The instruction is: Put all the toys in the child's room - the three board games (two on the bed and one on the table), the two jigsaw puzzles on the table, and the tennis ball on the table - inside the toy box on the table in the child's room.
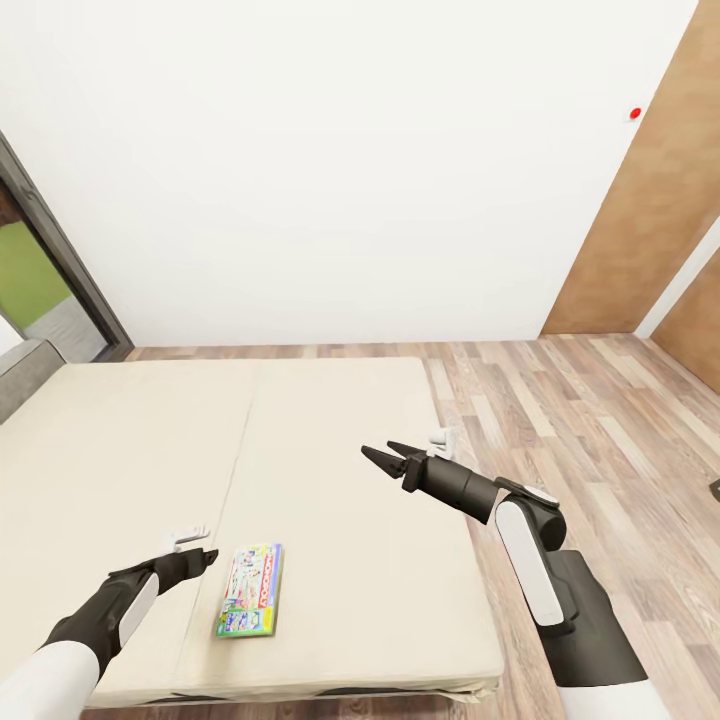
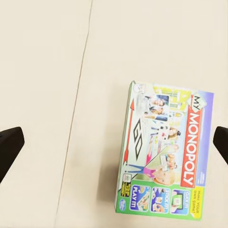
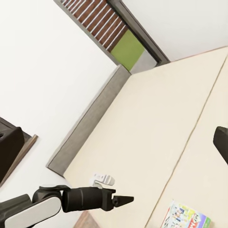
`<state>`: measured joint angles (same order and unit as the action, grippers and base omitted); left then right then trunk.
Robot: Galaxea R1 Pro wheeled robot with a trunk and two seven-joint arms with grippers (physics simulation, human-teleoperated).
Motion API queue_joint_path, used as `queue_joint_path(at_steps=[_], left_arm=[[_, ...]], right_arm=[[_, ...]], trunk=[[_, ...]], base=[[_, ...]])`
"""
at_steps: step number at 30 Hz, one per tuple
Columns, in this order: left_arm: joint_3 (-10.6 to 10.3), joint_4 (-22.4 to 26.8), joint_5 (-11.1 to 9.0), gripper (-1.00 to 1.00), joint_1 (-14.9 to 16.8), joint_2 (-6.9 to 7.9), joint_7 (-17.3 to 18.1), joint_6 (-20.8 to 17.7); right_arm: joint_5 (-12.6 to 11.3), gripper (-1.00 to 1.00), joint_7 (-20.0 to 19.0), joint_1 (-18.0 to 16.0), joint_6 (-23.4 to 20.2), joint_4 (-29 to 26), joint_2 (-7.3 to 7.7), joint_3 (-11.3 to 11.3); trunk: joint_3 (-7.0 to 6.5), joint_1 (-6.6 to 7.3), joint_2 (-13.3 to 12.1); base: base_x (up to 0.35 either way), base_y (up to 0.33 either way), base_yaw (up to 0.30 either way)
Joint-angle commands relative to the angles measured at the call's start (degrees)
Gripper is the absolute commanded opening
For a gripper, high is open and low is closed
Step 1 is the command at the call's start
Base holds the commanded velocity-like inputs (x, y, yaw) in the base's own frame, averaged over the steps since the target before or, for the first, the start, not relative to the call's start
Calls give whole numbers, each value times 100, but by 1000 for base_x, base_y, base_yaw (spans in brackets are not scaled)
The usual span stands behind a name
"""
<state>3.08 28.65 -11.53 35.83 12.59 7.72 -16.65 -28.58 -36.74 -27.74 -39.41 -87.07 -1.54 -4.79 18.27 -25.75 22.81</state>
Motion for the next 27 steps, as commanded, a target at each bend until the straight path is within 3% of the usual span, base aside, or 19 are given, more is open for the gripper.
queue_joint_path(at_steps=[1, 22, 27], left_arm=[[26, 9, -37, 100, 2, -2, 22, -49], [30, 155, -78, 100, 34, 0, 77, -96], [57, 238, -126, 100, 202, 13, 298, -475]], right_arm=[[-32, 100, 4, -4, -42, -2, -3, 5], [-42, 100, 2, -4, -67, -52, -5, -28], [-42, 100, -5, -4, -71, -70, -5, -43]], trunk=[[14, -3, 11], [196, -3, 11], [243, -3, 11]], base=[[0, 0, 0], [0, 0, 0], [0, 0, 0]])
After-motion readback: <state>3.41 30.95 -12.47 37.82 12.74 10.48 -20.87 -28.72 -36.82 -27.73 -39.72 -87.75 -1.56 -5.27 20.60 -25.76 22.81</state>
